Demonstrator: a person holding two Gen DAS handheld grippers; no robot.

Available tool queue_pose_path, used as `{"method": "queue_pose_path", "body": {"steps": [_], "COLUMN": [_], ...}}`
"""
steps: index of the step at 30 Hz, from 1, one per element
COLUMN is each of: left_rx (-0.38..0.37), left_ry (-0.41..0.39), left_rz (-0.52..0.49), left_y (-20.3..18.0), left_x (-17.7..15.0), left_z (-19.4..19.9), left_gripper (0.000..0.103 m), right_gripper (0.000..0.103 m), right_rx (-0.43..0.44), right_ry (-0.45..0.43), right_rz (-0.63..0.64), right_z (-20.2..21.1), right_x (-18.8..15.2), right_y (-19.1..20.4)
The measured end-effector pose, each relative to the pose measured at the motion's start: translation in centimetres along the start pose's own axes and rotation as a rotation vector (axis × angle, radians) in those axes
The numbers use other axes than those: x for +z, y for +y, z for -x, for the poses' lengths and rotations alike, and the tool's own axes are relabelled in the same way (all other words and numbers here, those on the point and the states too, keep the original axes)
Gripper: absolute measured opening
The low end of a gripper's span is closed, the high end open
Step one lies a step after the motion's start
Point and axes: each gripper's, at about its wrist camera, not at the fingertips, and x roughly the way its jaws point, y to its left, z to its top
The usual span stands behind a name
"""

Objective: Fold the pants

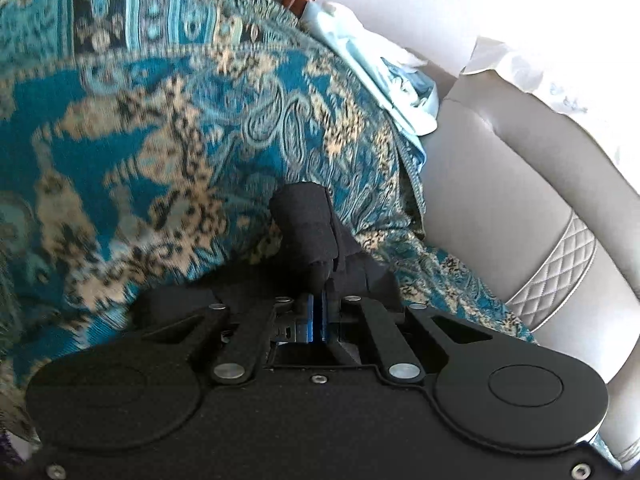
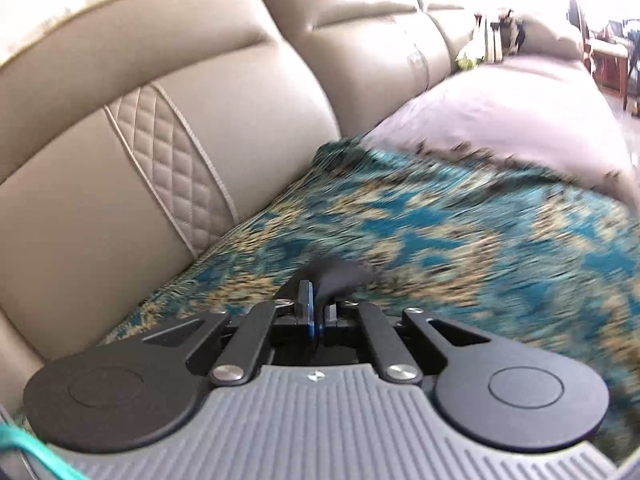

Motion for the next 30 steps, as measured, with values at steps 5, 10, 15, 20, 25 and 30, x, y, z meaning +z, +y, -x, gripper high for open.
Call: {"method": "queue_pose_path", "body": {"steps": [5,10,15,20,25,30], "left_rx": [0.028,0.054,0.088,0.122,0.137,0.177], "left_ry": [0.006,0.027,0.054,0.073,0.085,0.113], "left_rz": [-0.068,-0.106,-0.15,-0.212,-0.247,-0.272], "left_y": [-0.1,0.7,1.0,0.7,0.8,1.4], "left_x": [1.1,1.3,1.1,0.4,0.1,-0.8], "left_z": [1.8,3.0,3.1,3.0,3.3,2.8], "left_gripper": [0.004,0.004,0.004,0.004,0.004,0.006], "right_gripper": [0.005,0.005,0.005,0.005,0.006,0.006], "right_rx": [-0.019,-0.053,-0.096,-0.128,-0.157,-0.164], "right_ry": [0.0,0.041,0.081,0.093,0.071,0.092], "right_rz": [-0.001,-0.027,-0.025,-0.009,0.079,0.102], "right_z": [4.4,7.1,8.8,9.7,10.5,10.0], "right_x": [-0.8,-3.7,-6.4,-8.1,-8.5,-8.6], "right_y": [-5.8,-11.0,-14.2,-15.9,-15.7,-15.6]}}
